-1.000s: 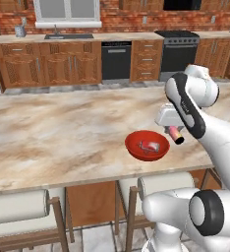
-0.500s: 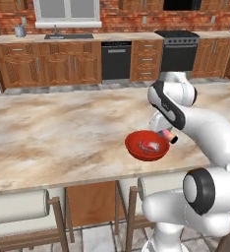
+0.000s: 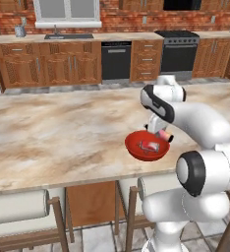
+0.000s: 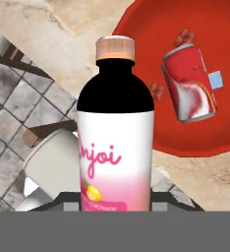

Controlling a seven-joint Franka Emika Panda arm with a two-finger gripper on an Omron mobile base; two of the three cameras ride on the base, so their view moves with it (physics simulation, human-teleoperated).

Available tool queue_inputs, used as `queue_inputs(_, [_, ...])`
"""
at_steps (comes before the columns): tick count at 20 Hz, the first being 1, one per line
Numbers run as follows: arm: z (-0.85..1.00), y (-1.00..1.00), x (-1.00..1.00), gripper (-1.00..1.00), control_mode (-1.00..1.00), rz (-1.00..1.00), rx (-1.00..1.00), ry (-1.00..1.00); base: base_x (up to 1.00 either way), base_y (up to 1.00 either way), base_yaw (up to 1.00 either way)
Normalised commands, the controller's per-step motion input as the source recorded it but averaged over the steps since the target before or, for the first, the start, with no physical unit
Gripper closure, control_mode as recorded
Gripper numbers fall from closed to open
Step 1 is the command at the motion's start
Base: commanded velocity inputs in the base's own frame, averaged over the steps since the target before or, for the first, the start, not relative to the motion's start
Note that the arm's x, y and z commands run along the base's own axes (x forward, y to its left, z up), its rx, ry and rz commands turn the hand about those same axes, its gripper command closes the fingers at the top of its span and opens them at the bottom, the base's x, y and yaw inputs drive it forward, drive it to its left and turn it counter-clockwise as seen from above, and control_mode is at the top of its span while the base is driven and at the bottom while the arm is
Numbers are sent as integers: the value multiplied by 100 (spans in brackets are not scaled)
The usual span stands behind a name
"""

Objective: Open the fridge, grab two sodas, and place both sodas inside the bowl with ice on the dining counter.

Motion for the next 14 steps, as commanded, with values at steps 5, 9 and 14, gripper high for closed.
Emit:
queue_inputs(5, [-28, 0, 23, 100, -100, 8, 0, 0, 0, 0, 0])
queue_inputs(9, [-37, 0, 21, 100, -100, 6, 0, 0, 0, 0, 0])
queue_inputs(14, [-34, 0, 20, 100, -100, 3, -1, 0, 0, 0, 0])
